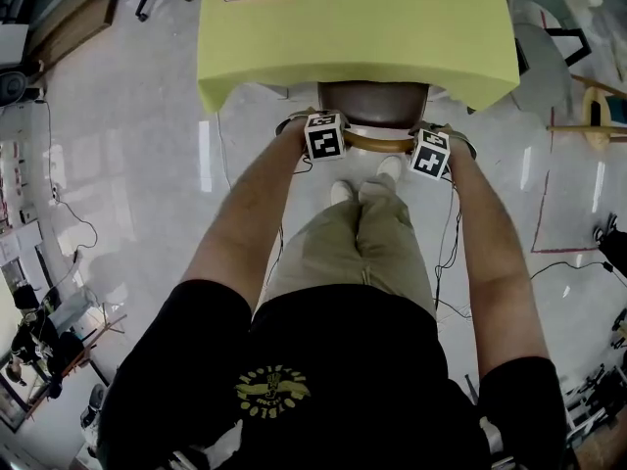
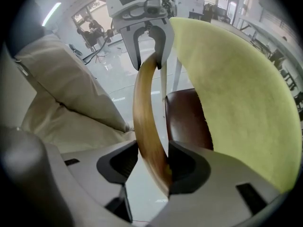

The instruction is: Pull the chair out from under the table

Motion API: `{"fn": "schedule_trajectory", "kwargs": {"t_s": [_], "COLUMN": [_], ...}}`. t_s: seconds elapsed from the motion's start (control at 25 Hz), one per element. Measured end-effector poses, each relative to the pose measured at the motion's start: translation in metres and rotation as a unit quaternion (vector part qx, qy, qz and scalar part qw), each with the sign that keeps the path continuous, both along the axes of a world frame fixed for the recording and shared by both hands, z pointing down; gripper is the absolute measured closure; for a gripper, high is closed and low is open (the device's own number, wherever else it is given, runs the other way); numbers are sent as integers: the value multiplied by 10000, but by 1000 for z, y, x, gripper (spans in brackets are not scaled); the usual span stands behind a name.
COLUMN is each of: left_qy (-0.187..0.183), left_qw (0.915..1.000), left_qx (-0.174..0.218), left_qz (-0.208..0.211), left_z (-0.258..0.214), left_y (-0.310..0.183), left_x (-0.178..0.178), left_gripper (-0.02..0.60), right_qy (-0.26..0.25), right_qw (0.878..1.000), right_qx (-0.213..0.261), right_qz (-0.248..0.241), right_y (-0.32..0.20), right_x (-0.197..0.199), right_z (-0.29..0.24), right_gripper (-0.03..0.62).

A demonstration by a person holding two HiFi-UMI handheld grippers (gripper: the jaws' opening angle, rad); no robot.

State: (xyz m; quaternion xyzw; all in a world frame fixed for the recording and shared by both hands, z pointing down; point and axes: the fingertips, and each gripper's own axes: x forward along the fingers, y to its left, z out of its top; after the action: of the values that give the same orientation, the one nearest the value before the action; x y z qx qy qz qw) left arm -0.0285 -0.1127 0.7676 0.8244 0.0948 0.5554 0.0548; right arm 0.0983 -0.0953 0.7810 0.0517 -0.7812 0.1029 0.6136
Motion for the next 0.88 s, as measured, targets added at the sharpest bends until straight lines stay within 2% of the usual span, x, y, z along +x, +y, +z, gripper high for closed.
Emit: {"fn": "schedule_trajectory", "kwargs": {"t_s": [0.88], "left_qy": [9], "left_qw": [9999], "left_qx": [-11], "left_qz": [-160], "left_z": [-6], "left_y": [78], "left_x": [-12], "left_gripper": [416], "right_qy": [217], "right_qw": [9997], "right_qx": [98], "right_qz": [4], "right_y": [70], "right_x": [-7], "right_z": [-5], "right_gripper": [407]}}
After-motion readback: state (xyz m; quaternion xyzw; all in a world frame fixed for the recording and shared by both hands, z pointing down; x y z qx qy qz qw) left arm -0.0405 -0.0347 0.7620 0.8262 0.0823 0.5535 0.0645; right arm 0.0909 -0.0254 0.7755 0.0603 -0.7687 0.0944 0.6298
